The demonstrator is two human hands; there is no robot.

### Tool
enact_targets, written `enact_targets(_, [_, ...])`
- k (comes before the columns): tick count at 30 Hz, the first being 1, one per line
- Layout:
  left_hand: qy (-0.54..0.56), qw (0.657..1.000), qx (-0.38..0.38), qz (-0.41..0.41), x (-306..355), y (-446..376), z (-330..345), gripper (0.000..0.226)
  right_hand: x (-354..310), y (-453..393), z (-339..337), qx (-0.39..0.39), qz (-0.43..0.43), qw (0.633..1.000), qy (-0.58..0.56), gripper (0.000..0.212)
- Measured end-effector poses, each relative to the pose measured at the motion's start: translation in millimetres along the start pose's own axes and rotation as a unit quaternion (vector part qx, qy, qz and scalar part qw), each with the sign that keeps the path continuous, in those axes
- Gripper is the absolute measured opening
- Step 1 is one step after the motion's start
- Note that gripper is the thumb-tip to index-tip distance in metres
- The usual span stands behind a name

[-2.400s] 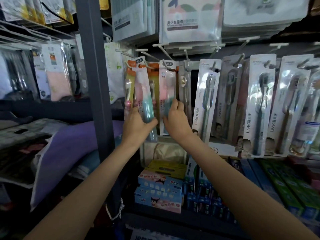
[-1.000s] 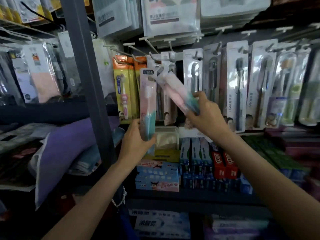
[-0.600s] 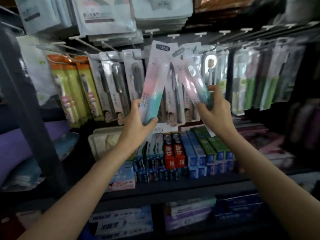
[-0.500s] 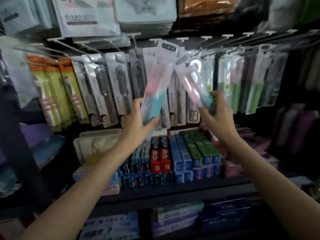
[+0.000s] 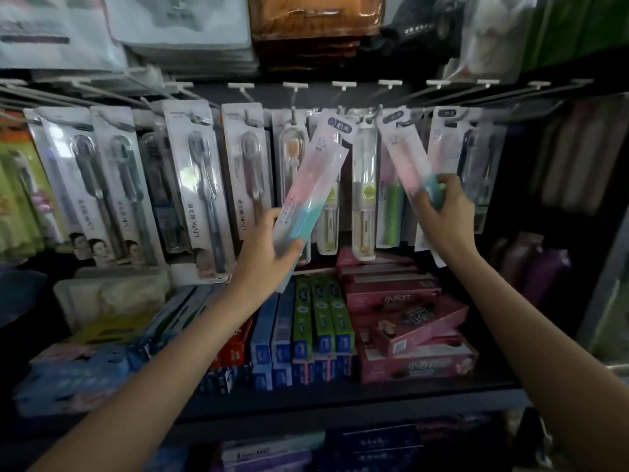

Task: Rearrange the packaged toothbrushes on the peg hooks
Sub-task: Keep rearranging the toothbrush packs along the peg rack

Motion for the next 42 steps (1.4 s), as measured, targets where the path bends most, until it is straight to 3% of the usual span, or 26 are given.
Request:
enact_targets(6, [-0.025,1.0,0.007,0.003,4,-2,10,0.041,13,-15,16,-0.053,0.058,0.997,-0.029,0.035])
enact_targets(11, [0.0,1.0,0.016,0.011,19,-8,29,0.039,-8,4,15,-0.03,-0.034,0.996,-0.072,0.042])
enact_targets(15, [0.037,0.999,-0.003,0.022,42,-15,55,0.029,-33,15,40,-0.202,0.024,0.941,-0.269,0.035])
enact_targets(17, [0.032,0.998,-0.032,0.03,49,-19,69,0.036,-31,10,44,-0.207,0.095,0.907,-0.354,0.027])
enact_targets(19, [-0.014,0.996,-0.057,0.067,51,-22,74,0.046,-25,0,41,-0.208,0.139,0.895,-0.37,0.022])
enact_targets(21, [-0.032,0.994,-0.047,0.093,47,-24,67,0.041,-18,-14,33,-0.203,0.14,0.916,-0.316,0.026])
enact_targets(25, [-0.046,0.995,0.048,0.068,25,-26,31,0.025,-3,-48,14,-0.136,0.109,0.957,-0.233,0.023])
enact_targets(29, [-0.071,0.991,0.109,0.037,3,-28,1,0.023,12,-49,27,-0.117,0.14,0.962,-0.202,0.032])
enact_targets(32, [-0.081,0.986,0.143,0.035,-5,-25,-15,0.023,-2,-28,28,-0.03,0.07,0.989,-0.124,0.048])
enact_targets(34, [-0.077,0.983,0.158,0.045,-7,-23,-23,0.024,-26,-9,22,0.031,-0.002,0.992,-0.12,0.042])
enact_targets(38, [-0.062,0.975,0.206,0.05,-13,-13,-47,0.024,-78,17,49,-0.039,-0.097,0.985,-0.138,0.033])
enact_targets(42, [-0.039,0.968,0.243,0.055,-26,0,-85,0.028,-129,37,76,-0.077,-0.139,0.974,-0.162,0.031])
Point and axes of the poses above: each hand's wrist, its own y-axis away from the middle knuckle, its own z-axis out of the palm, x = y × z, the point moved 7 cm from there along -y, towards the middle knuckle, and after that the axes turned 2 degrees about z, right-handed, at the moved point
